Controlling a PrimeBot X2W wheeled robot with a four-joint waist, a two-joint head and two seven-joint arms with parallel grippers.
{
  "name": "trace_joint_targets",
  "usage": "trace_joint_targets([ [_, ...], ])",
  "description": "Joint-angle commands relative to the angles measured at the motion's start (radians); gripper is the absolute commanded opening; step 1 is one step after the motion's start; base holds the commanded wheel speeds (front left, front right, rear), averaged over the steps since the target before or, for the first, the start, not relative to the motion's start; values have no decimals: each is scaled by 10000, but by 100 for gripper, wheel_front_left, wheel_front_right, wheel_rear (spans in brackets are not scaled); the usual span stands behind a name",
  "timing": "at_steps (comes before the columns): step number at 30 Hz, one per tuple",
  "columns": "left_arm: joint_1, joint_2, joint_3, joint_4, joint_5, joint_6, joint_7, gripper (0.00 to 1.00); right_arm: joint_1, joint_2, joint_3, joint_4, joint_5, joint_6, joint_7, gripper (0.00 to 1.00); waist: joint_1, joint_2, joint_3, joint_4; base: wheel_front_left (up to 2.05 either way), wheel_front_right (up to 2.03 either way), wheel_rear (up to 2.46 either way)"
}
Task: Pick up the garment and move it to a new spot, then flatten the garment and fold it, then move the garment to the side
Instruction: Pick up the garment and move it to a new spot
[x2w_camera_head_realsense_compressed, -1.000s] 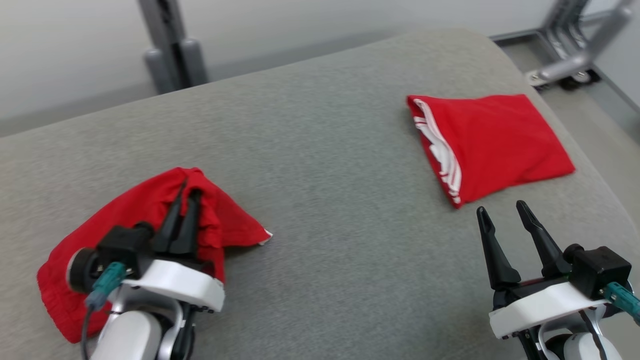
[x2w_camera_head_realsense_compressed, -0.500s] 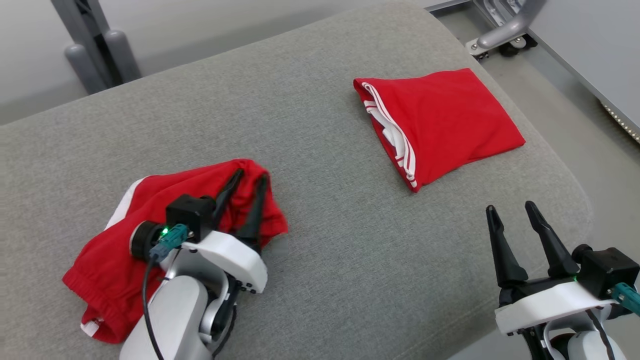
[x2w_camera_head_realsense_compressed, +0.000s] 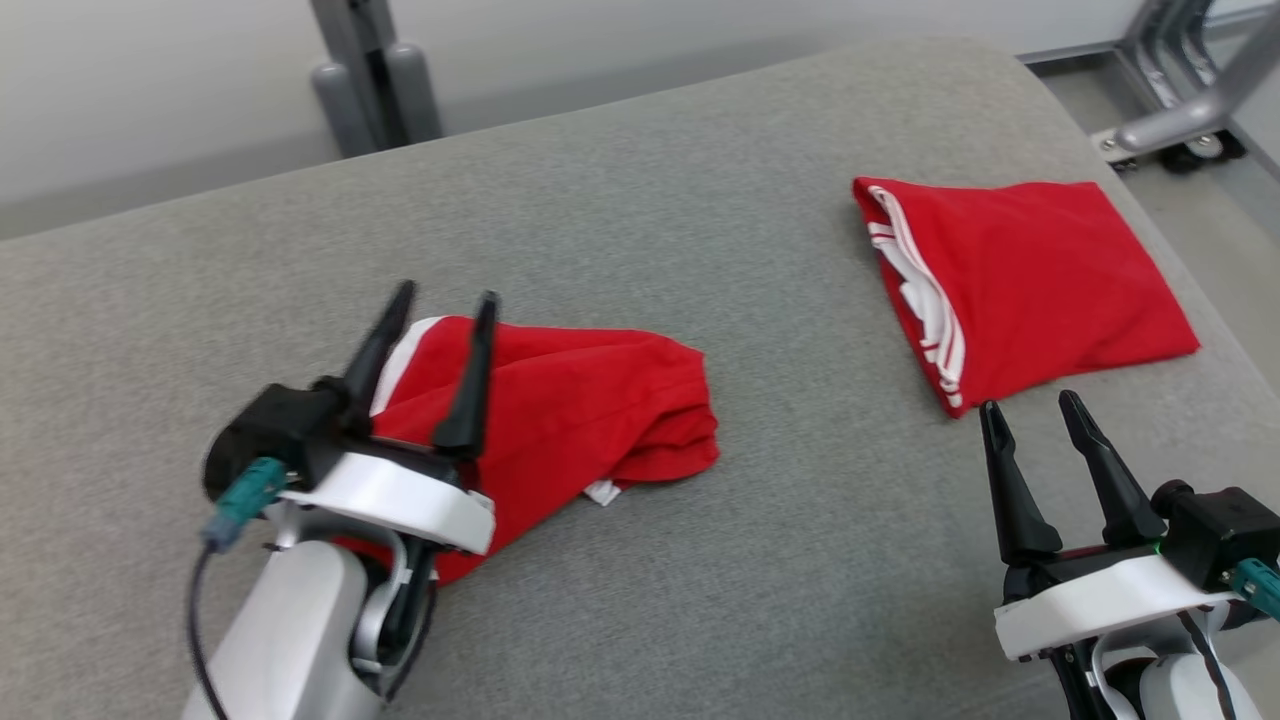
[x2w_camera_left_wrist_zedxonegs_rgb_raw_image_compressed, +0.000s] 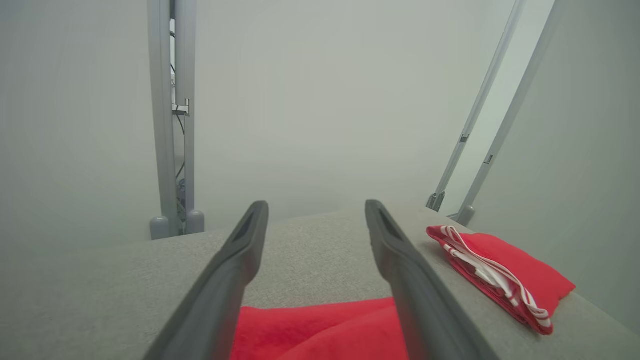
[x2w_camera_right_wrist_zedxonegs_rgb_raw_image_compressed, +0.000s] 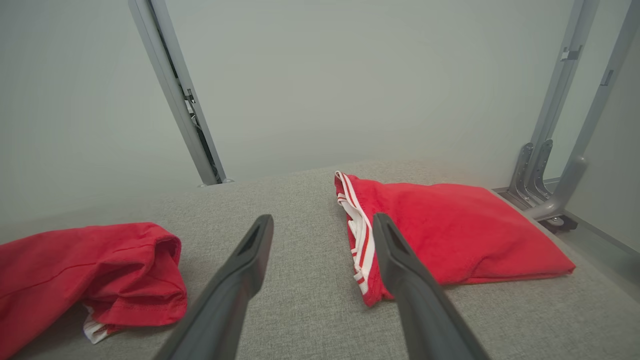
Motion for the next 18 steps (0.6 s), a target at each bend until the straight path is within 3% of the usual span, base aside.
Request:
trace_joint_targets([
  [1,118,121,195,-124,-46,105,-96,100,-88,-45,-17,-40,-51,-1,-18,100,0,-1,-76,362,0,0,0],
  [11,869,945,1508,-859,-123,553,-479,100,-145,-50,19,-19,-270,-3,40,100,0,-1,-164,1208,0,0,0],
  [18,2051,1392,1912,-1872,248,1151,-406,100,-98,-51,113,-95,-449,-1,172,100,0,-1,-325,1455,0,0,0],
])
